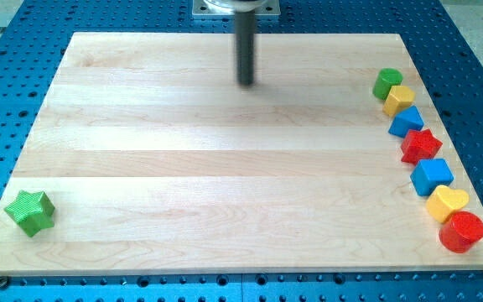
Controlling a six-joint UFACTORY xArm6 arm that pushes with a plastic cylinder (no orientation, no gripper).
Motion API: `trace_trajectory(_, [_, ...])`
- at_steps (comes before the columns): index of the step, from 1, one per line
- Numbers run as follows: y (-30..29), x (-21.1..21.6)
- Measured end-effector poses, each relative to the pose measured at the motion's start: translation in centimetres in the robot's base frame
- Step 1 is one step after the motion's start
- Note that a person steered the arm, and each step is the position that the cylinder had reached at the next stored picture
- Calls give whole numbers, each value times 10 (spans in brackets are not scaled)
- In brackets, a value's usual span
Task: Move the hexagon diagonally to the green circle
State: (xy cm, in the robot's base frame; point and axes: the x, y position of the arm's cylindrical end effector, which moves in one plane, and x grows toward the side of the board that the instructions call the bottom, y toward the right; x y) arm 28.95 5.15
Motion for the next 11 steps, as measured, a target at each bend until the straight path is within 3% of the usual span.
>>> trace_trajectory(1, [115,-23])
trace_trajectory(2, [240,19])
trace_trajectory(3, [288,54])
trace_trajectory(5, [163,82])
trace_trajectory(7, [158,119])
trace_trajectory(8, [82,138])
trace_trajectory(9, [-36,156])
trace_trajectory(10, [18,163])
trace_trajectory(11, [-32,183])
